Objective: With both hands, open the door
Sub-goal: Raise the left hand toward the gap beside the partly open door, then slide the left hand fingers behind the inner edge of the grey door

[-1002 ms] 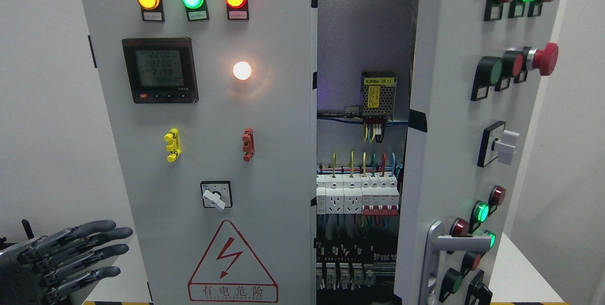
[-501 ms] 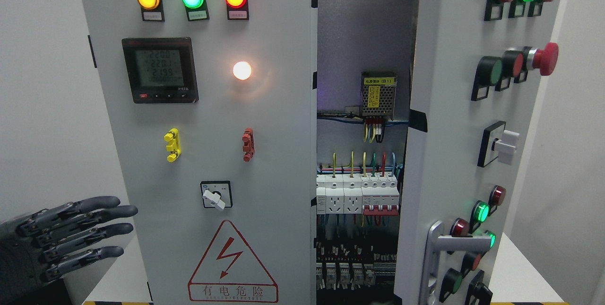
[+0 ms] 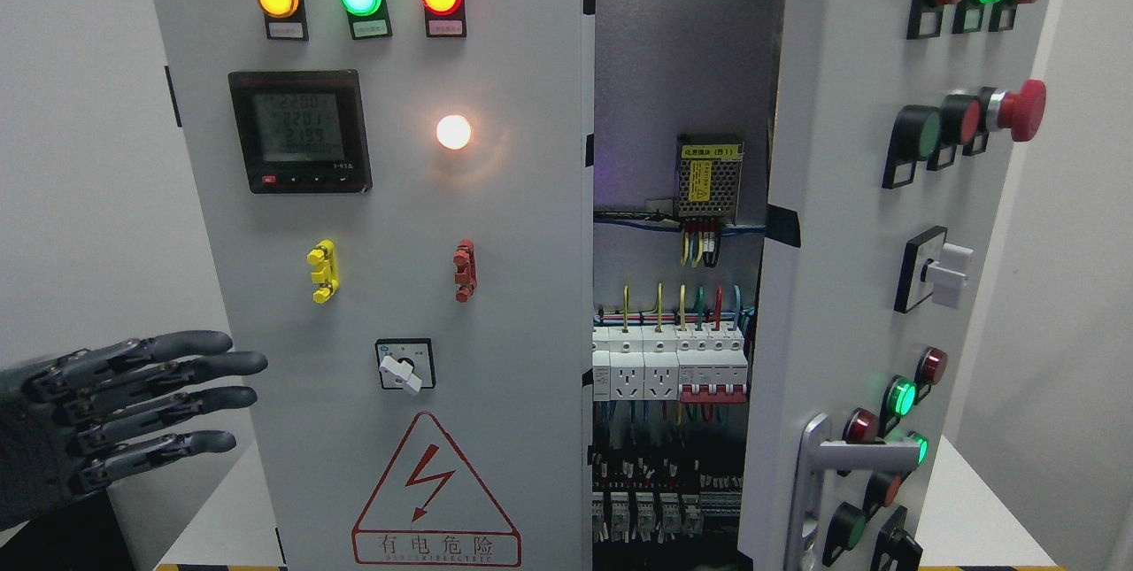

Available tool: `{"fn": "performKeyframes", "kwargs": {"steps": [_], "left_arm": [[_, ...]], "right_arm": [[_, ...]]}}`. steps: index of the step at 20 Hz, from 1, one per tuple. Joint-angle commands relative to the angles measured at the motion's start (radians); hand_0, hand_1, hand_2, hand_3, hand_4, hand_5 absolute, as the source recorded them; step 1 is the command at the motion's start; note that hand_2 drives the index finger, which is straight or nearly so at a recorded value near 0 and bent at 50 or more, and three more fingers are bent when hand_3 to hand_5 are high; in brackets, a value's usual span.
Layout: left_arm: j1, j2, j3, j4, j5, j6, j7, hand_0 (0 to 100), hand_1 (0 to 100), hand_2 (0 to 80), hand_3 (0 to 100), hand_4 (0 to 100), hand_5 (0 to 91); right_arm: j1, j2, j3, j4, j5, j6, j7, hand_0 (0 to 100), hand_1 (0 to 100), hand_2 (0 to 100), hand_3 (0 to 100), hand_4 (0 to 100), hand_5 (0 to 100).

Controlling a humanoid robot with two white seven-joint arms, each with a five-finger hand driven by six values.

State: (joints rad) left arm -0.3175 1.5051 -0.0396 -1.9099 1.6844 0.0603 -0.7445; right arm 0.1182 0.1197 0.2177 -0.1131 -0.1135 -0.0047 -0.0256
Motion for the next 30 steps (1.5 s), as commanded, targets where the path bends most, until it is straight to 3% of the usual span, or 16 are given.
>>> {"fn": "performKeyframes", "kwargs": {"steps": [1, 5, 8, 12, 15, 18, 22, 30], "left_arm": [[-0.475, -0.049, -0.618, -0.012, -0.011, 0.009, 0.005, 0, 0, 0.0, 0, 3, 0.0], [-0.861, -0.098, -1.012, 0.014, -0.011, 0.032, 0.01, 0, 0, 0.0, 0, 3, 0.0], [-1.015, -0.141, -1.181, 0.049, -0.009, 0.052, 0.016, 0, 0, 0.0, 0, 3, 0.0], [-1.058, -0.239, -1.223, 0.112, -0.011, 0.11, 0.079, 0, 0, 0.0, 0, 3, 0.0], [-1.129, -0.278, -1.327, 0.127, -0.012, 0.125, 0.082, 0, 0, 0.0, 0, 3, 0.0], [-1.163, -0.373, -1.362, 0.19, -0.014, 0.125, 0.082, 0, 0, 0.0, 0, 3, 0.0], [-1.192, -0.511, -1.37, 0.293, -0.012, 0.128, 0.08, 0, 0, 0.0, 0, 3, 0.0], [-1.218, -0.698, -1.364, 0.368, 0.003, 0.131, 0.074, 0, 0, 0.0, 0, 3, 0.0]], "right_arm": [[0.0, 0.0, 0.0, 0.001, 0.0, 0.0, 0.001, 0, 0, 0, 0, 0, 0], [0.0, 0.0, 0.0, 0.0, 0.0, 0.0, 0.001, 0, 0, 0, 0, 0, 0], [0.0, 0.0, 0.0, 0.001, 0.0, 0.0, 0.001, 0, 0, 0, 0, 0, 0], [0.0, 0.0, 0.0, 0.0, 0.0, 0.0, 0.001, 0, 0, 0, 0, 0, 0], [0.0, 0.0, -0.001, 0.0, 0.0, 0.0, 0.001, 0, 0, 0, 0, 0, 0], [0.0, 0.0, 0.0, 0.001, 0.0, 0.0, 0.0, 0, 0, 0, 0, 0, 0], [0.001, 0.0, -0.001, 0.0, 0.0, 0.0, 0.001, 0, 0, 0, 0, 0, 0], [0.0, 0.0, -0.001, 0.0, 0.0, 0.0, 0.001, 0, 0, 0, 0, 0, 0]]}}
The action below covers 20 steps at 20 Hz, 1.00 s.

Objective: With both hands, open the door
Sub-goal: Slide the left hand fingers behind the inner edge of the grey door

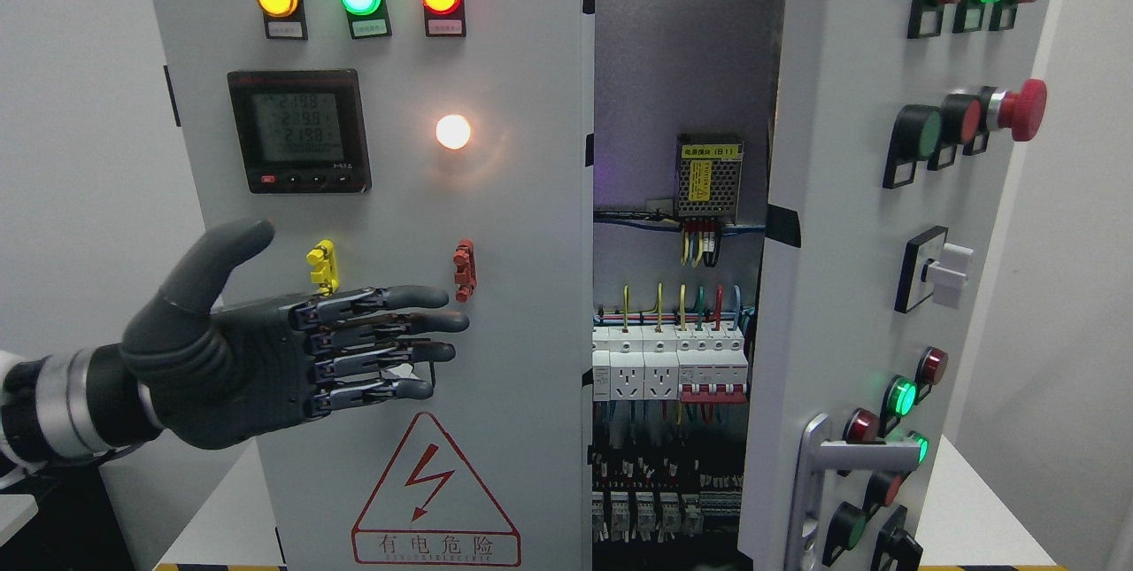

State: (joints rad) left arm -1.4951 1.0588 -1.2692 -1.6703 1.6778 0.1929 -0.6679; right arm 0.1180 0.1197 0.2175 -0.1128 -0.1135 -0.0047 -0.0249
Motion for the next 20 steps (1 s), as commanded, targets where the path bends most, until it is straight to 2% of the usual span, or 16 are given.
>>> {"fn": "performKeyframes", "kwargs": {"steps": [1, 5, 10, 20], "left_arm": [[-0.043, -0.27, -0.131, 0.13, 0.014, -0.001, -0.002, 0, 0, 0.0, 0, 3, 0.0], [-0.045, -0.327, -0.095, 0.13, 0.023, 0.0, -0.001, 0, 0, 0.0, 0, 3, 0.0], [-0.063, -0.376, -0.087, 0.129, 0.065, -0.003, 0.004, 0, 0, 0.0, 0, 3, 0.0], [-0.079, -0.494, -0.042, 0.175, 0.066, -0.006, 0.025, 0, 0, 0.0, 0, 3, 0.0]], "right_arm": [[0.0, 0.0, 0.0, -0.001, 0.0, 0.0, 0.0, 0, 0, 0, 0, 0, 0], [0.0, 0.0, -0.001, 0.001, 0.0, 0.0, 0.0, 0, 0, 0, 0, 0, 0], [0.0, 0.0, 0.0, 0.001, 0.0, 0.0, 0.0, 0, 0, 0, 0, 0, 0], [0.0, 0.0, 0.0, -0.001, 0.0, 0.0, 0.0, 0, 0, 0, 0, 0, 0]]}}
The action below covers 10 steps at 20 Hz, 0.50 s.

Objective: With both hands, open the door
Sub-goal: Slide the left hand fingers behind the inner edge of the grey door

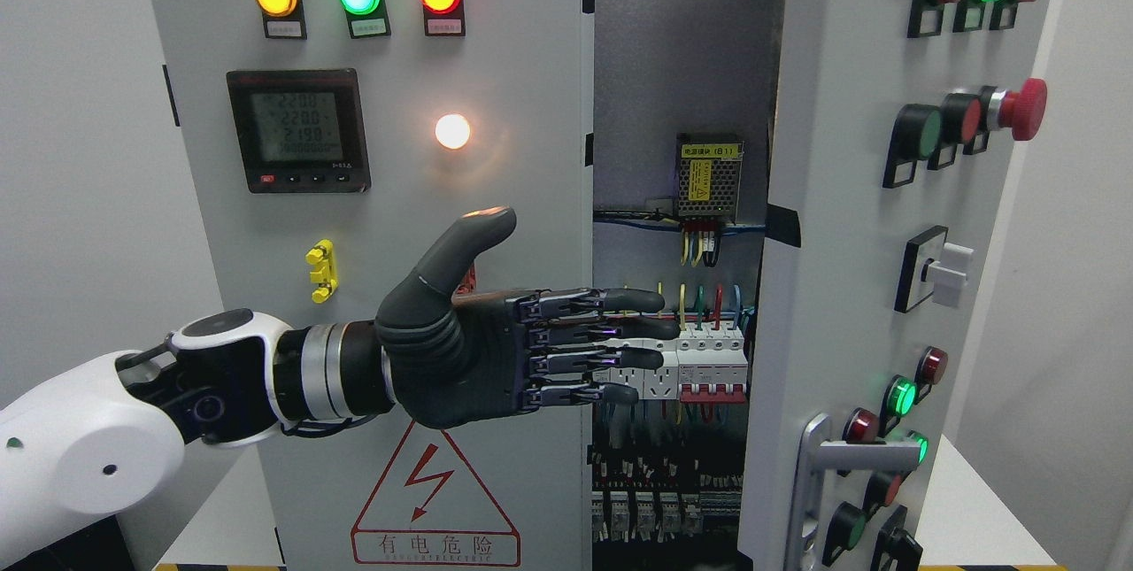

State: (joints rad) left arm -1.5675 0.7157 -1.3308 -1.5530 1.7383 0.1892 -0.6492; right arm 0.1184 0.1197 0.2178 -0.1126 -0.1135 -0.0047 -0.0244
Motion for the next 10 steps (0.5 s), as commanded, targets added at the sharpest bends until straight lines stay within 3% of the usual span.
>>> {"fn": "performKeyframes", "kwargs": {"steps": [1, 10], "left_arm": [[-0.005, -0.163, 0.028, 0.065, 0.004, -0.002, 0.008, 0, 0, 0.0, 0, 3, 0.0], [-0.006, -0.245, 0.051, 0.086, 0.004, -0.008, 0.048, 0, 0, 0.0, 0, 3, 0.0]], "right_arm": [[0.0, 0.0, -0.001, -0.001, 0.0, 0.0, 0.0, 0, 0, 0, 0, 0, 0], [0.0, 0.0, -0.001, 0.001, 0.0, 0.0, 0.0, 0, 0, 0, 0, 0, 0]]}}
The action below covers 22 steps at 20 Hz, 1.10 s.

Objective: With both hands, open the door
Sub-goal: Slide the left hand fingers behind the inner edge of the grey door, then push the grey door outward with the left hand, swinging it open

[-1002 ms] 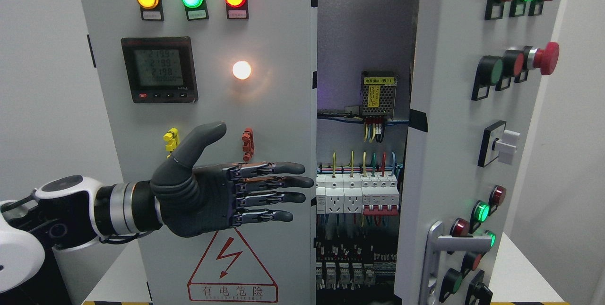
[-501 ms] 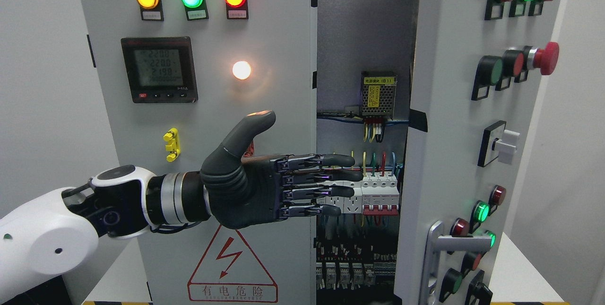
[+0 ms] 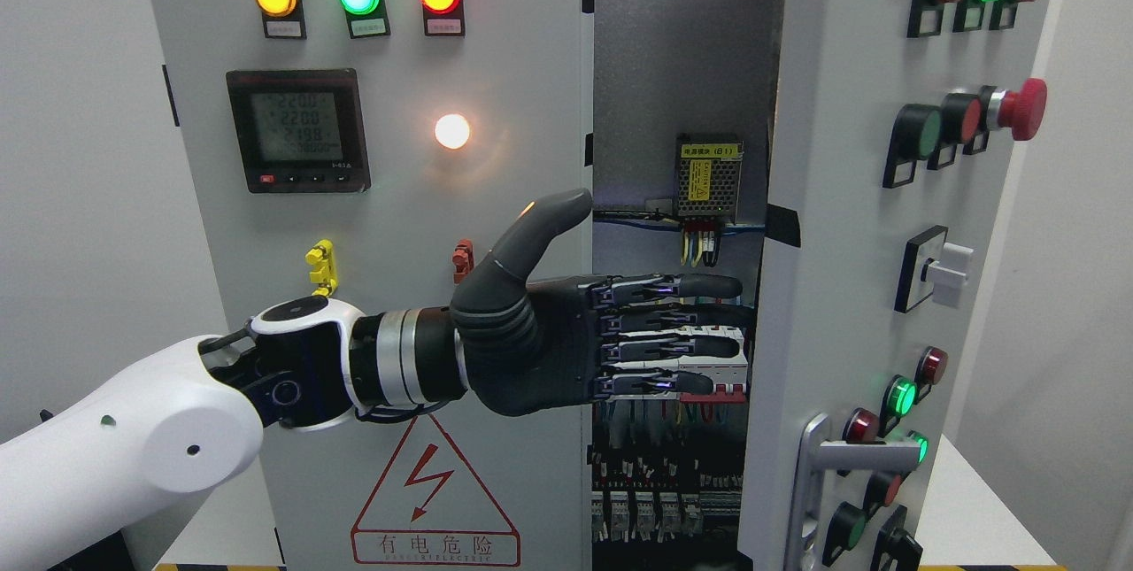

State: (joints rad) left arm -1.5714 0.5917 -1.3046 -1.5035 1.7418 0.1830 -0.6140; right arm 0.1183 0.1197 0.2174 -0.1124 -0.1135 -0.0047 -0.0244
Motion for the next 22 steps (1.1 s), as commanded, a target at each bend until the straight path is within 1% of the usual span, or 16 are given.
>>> {"fn": "performKeyframes", "kwargs": {"steps": [1, 6, 10, 13, 18, 22], "left_arm": [[-0.002, -0.127, 0.025, 0.037, 0.001, -0.003, 0.019, 0, 0, 0.0, 0, 3, 0.0], [-0.002, -0.161, 0.042, 0.037, 0.001, -0.002, 0.031, 0, 0, 0.0, 0, 3, 0.0], [-0.001, -0.199, 0.048, 0.037, -0.008, -0.002, 0.06, 0, 0, 0.0, 0, 3, 0.0], [-0.001, -0.213, 0.048, 0.035, -0.007, -0.002, 0.065, 0, 0, 0.0, 0, 3, 0.0], [0.002, -0.242, 0.047, 0.026, -0.011, -0.002, 0.118, 0, 0, 0.0, 0, 3, 0.0], [0.005, -0.283, 0.047, 0.025, -0.024, -0.003, 0.181, 0, 0, 0.0, 0, 3, 0.0]], "right_arm": [[0.0, 0.0, 0.0, 0.0, 0.0, 0.0, -0.002, 0, 0, 0, 0, 0, 0], [0.0, 0.0, 0.0, 0.0, 0.0, 0.0, 0.0, 0, 0, 0, 0, 0, 0], [0.0, 0.0, 0.0, 0.0, 0.0, 0.0, 0.0, 0, 0, 0, 0, 0, 0], [0.0, 0.0, 0.0, -0.001, 0.0, 0.0, 0.0, 0, 0, 0, 0, 0, 0], [0.0, 0.0, 0.0, -0.001, 0.0, 0.0, 0.0, 0, 0, 0, 0, 0, 0], [0.0, 0.0, 0.0, 0.0, 0.0, 0.0, 0.0, 0, 0, 0, 0, 0, 0]]}}
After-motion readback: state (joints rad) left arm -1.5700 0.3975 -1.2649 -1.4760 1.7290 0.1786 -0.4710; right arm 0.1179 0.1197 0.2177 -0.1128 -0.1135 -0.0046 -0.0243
